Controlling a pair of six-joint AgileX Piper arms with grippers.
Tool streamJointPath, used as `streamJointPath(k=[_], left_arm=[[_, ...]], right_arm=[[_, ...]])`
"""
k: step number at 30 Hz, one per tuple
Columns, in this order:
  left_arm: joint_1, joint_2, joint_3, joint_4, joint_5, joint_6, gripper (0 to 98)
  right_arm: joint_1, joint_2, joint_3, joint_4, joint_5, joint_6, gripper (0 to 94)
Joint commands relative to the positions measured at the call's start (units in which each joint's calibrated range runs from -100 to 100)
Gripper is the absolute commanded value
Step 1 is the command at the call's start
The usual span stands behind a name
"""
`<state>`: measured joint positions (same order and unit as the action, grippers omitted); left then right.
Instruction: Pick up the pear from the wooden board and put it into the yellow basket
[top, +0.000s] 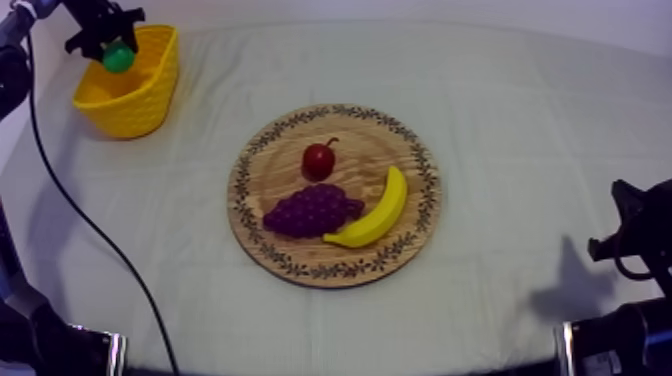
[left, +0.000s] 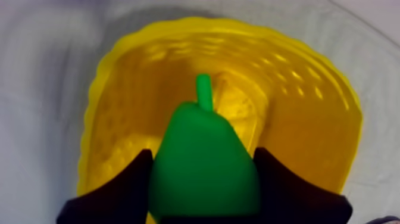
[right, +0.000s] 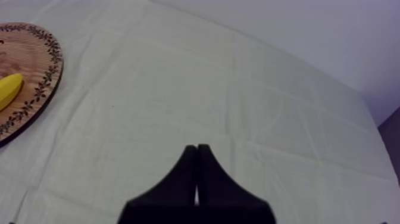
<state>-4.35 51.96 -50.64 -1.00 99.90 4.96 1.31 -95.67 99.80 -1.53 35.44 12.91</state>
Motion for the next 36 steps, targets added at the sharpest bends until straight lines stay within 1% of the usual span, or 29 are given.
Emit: streamJointPath(k=[1, 5, 8, 13, 17, 24, 36], left_arm=[[0.0, 0.3, -0.1, 0.23, 0.0, 0.0, 52.5], [0.0, 0.9, 0.1, 0.56, 0.0, 0.2, 59.2], [-0.1, 1.0, 0.4, 0.94, 0.0, 0.4, 67.3], [-0.3, 1.1, 0.7, 2.25, 0.0, 0.2, 82.1], [-0.5, 1.0, 1.2, 2.54, 0.0, -0.1, 90.4], [-0.8, -0.7, 3.1, 2.5, -0.1, -0.4, 94.7], [-0.3, -9.3, 8.6, 3.1, -0.1, -0.9, 95.5]], right_arm=[[0.0, 0.0, 0.0, 0.0, 0.0, 0.0, 0.4], [0.0, 0.0, 0.0, 0.0, 0.0, 0.0, 0.4], [0.0, 0.0, 0.0, 0.0, 0.0, 0.0, 0.4], [0.0, 0.0, 0.0, 0.0, 0.0, 0.0, 0.4], [0.0, 0.0, 0.0, 0.0, 0.0, 0.0, 0.4], [0.0, 0.0, 0.0, 0.0, 0.0, 0.0, 0.4], [0.0, 0.0, 0.0, 0.0, 0.0, 0.0, 0.4]])
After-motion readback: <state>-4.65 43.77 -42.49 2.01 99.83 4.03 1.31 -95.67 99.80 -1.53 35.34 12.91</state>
